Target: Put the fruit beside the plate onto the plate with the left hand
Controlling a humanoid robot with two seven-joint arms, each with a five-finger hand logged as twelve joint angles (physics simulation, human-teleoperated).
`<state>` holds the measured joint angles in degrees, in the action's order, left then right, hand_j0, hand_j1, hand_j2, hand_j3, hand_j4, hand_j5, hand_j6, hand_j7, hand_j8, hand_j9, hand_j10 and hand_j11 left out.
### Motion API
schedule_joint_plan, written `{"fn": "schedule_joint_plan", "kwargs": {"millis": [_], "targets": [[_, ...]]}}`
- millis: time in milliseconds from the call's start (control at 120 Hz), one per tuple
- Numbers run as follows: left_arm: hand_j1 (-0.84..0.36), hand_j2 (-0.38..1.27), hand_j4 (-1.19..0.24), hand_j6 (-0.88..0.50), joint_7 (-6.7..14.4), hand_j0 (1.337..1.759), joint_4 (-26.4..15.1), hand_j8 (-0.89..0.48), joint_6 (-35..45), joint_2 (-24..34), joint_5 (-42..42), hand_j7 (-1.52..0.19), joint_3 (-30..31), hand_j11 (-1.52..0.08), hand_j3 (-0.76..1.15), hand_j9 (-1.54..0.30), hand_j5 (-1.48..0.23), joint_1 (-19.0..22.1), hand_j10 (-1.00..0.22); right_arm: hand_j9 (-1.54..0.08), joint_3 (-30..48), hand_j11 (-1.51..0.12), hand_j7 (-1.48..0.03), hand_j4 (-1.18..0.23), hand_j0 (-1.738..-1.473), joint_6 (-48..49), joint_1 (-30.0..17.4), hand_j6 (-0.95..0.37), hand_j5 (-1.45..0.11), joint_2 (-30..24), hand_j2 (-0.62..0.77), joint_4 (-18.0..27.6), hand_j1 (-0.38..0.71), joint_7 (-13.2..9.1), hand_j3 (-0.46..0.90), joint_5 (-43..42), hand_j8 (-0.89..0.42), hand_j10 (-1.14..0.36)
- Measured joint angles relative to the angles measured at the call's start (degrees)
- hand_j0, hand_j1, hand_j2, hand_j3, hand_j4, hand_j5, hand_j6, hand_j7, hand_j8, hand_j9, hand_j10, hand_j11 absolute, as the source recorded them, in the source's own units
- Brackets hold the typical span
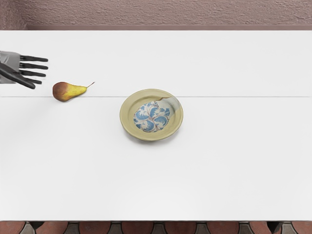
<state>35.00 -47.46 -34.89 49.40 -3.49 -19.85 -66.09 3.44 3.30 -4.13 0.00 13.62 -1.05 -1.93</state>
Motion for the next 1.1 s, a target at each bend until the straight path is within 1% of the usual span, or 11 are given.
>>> {"fn": "schedule_joint_plan", "kwargs": {"millis": [225, 317, 358, 458, 542, 625, 667, 733, 842, 958, 1100], "targets": [[0.32, 0.0, -0.02, -0.02, 0.0, 1.658, 0.05, -0.02, -0.14, -1.41, 0.98, -0.03, 0.15, -0.03, 0.0, -0.03, -0.03, 0.54, -0.02, -0.02, 0.0, -0.02, -0.02, -0.01, -1.658, 0.04, 0.0, -0.01, -0.02, 0.0, 0.0, 0.0, -0.33, 0.0, 0.0, 0.0, -0.01, -0.01], [0.32, 0.0, -0.02, -0.02, 0.0, 1.658, 0.0, -0.02, -0.15, -5.75, 8.05, -0.03, 0.27, -0.03, 0.0, -0.03, -0.03, -0.16, -0.02, -0.02, 0.0, -0.02, -0.02, -0.01, -1.658, 0.08, 0.0, -0.01, -0.02, 0.0, 0.0, 0.0, -0.33, 0.0, 0.0, 0.0, -0.01, -0.01], [0.32, 0.0, -0.02, -0.02, 0.0, 1.658, -0.03, -0.02, -0.14, -6.29, 11.56, -0.03, 0.27, -0.03, 0.0, -0.03, -0.03, -0.76, -0.02, -0.02, -0.01, -0.02, -0.02, -0.01, -1.658, 0.08, 0.0, -0.01, -0.02, 0.0, 0.0, 0.0, -0.33, 0.0, 0.0, 0.0, -0.01, -0.01], [0.32, 0.0, -0.02, -0.02, 0.0, 1.658, -0.12, -0.02, 0.19, -9.06, 18.99, -0.03, 0.32, -0.03, 0.0, -0.03, -0.03, -3.81, -0.02, -0.02, 0.0, -0.02, -0.02, -0.01, -1.658, 0.09, 0.0, -0.01, -0.02, 0.0, 0.0, 0.0, -0.33, 0.0, 0.0, 0.0, -0.01, -0.01], [0.32, 0.0, -0.02, -0.02, 0.0, 1.658, -0.19, -0.02, 4.2, -11.58, 24.46, -0.03, 0.36, -0.03, 0.0, -0.03, -0.03, -4.73, -0.02, -0.02, -0.01, -0.02, -0.02, -0.01, -1.658, 0.11, 0.0, -0.01, -0.02, 0.0, 0.0, 0.0, -0.33, 0.0, 0.0, 0.0, -0.01, -0.01], [0.32, 0.0, -0.02, -0.02, 0.0, 1.658, -0.23, -0.02, 11.17, -14.75, 29.48, -0.03, 0.99, -0.03, 0.0, -0.03, -0.03, -5.4, -0.02, -0.02, 0.0, -0.02, -0.02, -0.01, -1.658, 0.11, 0.0, -0.01, -0.02, 0.0, 0.0, 0.0, -0.33, 0.0, 0.0, 0.0, -0.01, -0.01], [0.32, 0.0, -0.02, -0.02, 0.0, 1.658, -0.22, -0.02, 16.22, -16.66, 31.49, -0.03, 3.1, -0.03, 0.0, -0.03, -0.03, -7.23, -0.02, -0.02, 0.0, -0.02, -0.02, -0.01, -1.658, 0.11, 0.0, -0.01, -0.02, 0.0, 0.0, 0.0, -0.33, 0.0, 0.0, 0.0, -0.01, -0.01], [0.32, 0.0, -0.02, -0.02, 0.0, 1.658, -0.2, -0.02, 25.49, -20.22, 33.42, -0.03, 9.25, -0.03, 0.0, -0.03, -0.03, -10.96, -0.02, -0.02, -0.01, -0.02, -0.02, -0.01, -1.658, 0.12, 0.0, -0.01, -0.02, 0.0, 0.0, 0.0, -0.33, 0.0, 0.0, 0.0, -0.01, -0.01], [0.32, 0.0, -0.02, -0.02, 0.0, 1.658, -0.13, -0.02, 36.51, -23.93, 34.8, -0.03, 17.72, -0.03, 0.0, -0.03, -0.03, -11.57, -0.02, -0.02, -0.01, -0.02, -0.02, -0.01, -1.658, 0.12, 0.0, -0.01, -0.02, 0.0, 0.0, 0.0, -0.33, 0.0, 0.0, 0.0, -0.01, -0.01], [0.32, 0.01, -0.02, -0.02, 0.0, 1.658, -0.11, -0.02, 41.14, -27.36, 35.3, -0.03, 24.27, -0.03, 0.0, -0.03, -0.03, -11.8, -0.02, -0.02, -0.01, -0.02, -0.02, -0.01, -1.658, 0.12, 0.0, -0.01, -0.02, 0.0, 0.0, 0.0, -0.33, 0.0, 0.0, 0.0, -0.01, -0.01], [0.32, 0.01, -0.02, -0.02, 0.0, 1.658, -0.02, -0.02, 42.52, -32.45, 35.9, -0.03, 32.79, -0.03, 0.0, -0.03, -0.03, -14.59, -0.02, -0.02, -0.01, -0.02, -0.02, -0.01, -1.658, 0.12, 0.0, -0.01, -0.02, 0.0, 0.0, 0.0, -0.33, 0.0, 0.0, 0.0, -0.01, -0.01]]}}
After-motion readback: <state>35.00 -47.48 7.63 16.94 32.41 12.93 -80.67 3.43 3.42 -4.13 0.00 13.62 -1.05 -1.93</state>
